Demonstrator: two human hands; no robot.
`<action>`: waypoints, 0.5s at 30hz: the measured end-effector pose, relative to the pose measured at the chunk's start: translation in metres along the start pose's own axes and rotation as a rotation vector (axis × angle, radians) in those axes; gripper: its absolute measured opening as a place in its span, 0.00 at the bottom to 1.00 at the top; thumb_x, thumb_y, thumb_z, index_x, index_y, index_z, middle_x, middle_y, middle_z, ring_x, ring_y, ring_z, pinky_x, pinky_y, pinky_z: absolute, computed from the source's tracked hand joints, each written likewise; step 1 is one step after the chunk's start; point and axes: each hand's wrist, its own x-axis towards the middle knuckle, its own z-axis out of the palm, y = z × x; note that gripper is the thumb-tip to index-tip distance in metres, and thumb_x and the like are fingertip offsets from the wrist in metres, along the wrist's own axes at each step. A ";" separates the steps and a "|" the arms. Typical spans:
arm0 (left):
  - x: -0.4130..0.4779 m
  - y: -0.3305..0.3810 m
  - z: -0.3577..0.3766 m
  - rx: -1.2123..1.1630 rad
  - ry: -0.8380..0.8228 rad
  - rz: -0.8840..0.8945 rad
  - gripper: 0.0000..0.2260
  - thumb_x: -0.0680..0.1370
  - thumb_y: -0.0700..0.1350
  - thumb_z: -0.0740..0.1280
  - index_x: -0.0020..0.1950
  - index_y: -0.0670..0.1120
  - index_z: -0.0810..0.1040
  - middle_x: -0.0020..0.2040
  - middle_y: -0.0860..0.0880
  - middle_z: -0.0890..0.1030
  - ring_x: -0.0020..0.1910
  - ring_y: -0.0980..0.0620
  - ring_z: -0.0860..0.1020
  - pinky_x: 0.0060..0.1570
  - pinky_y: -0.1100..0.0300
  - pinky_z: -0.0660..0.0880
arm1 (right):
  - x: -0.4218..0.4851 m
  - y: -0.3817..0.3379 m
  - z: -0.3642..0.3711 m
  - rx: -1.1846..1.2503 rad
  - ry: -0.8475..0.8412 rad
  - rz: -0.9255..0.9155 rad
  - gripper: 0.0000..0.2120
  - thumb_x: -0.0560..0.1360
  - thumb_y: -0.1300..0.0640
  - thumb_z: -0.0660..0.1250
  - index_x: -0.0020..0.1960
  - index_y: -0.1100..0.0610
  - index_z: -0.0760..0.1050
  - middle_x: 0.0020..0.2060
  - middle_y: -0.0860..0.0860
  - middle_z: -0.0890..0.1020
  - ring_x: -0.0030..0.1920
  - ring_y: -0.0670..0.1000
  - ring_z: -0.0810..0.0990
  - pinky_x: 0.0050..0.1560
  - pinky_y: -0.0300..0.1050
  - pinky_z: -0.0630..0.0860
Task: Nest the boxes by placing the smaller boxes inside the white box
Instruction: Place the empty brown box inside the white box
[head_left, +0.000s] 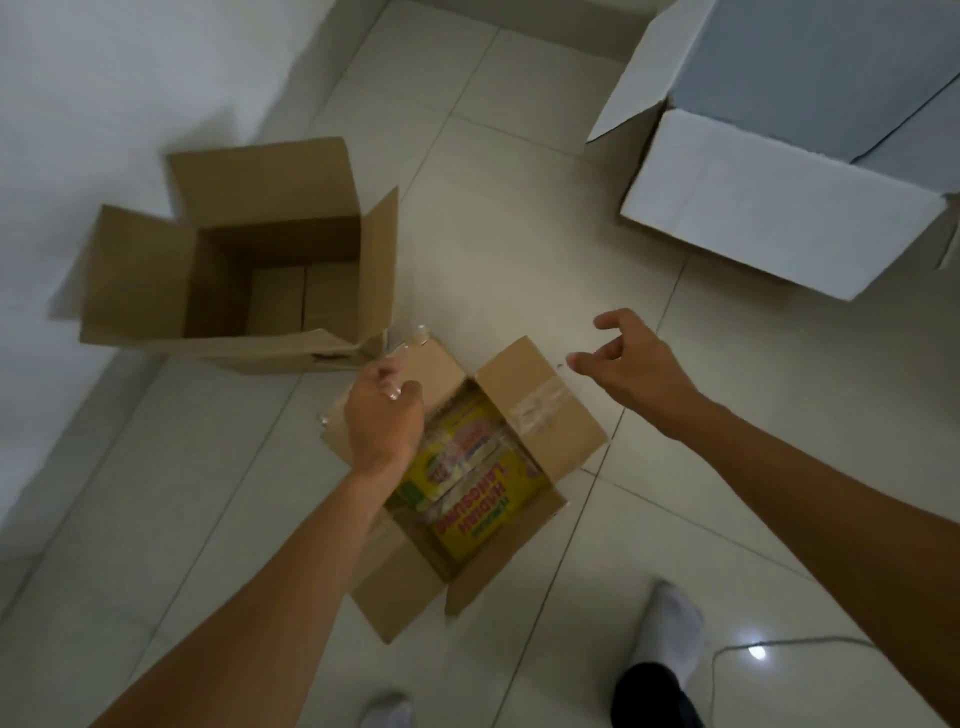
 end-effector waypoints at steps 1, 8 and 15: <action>0.003 -0.008 -0.015 -0.023 0.013 -0.009 0.11 0.72 0.38 0.65 0.53 0.47 0.76 0.51 0.49 0.80 0.49 0.52 0.78 0.43 0.65 0.72 | -0.003 -0.007 0.013 -0.011 -0.017 0.007 0.25 0.72 0.48 0.69 0.64 0.53 0.66 0.42 0.51 0.79 0.42 0.51 0.79 0.45 0.49 0.78; 0.041 -0.056 -0.123 -0.053 0.049 -0.062 0.08 0.73 0.40 0.65 0.50 0.50 0.74 0.42 0.57 0.76 0.40 0.59 0.74 0.33 0.68 0.66 | -0.022 -0.060 0.100 -0.053 -0.017 0.041 0.24 0.70 0.47 0.70 0.62 0.53 0.68 0.39 0.49 0.77 0.41 0.51 0.79 0.44 0.48 0.76; 0.105 -0.075 -0.187 -0.050 0.068 -0.273 0.28 0.75 0.50 0.67 0.72 0.50 0.59 0.59 0.50 0.72 0.50 0.51 0.72 0.50 0.56 0.67 | -0.012 -0.104 0.168 0.081 -0.049 0.069 0.25 0.70 0.47 0.71 0.62 0.55 0.68 0.48 0.56 0.78 0.48 0.58 0.80 0.52 0.57 0.78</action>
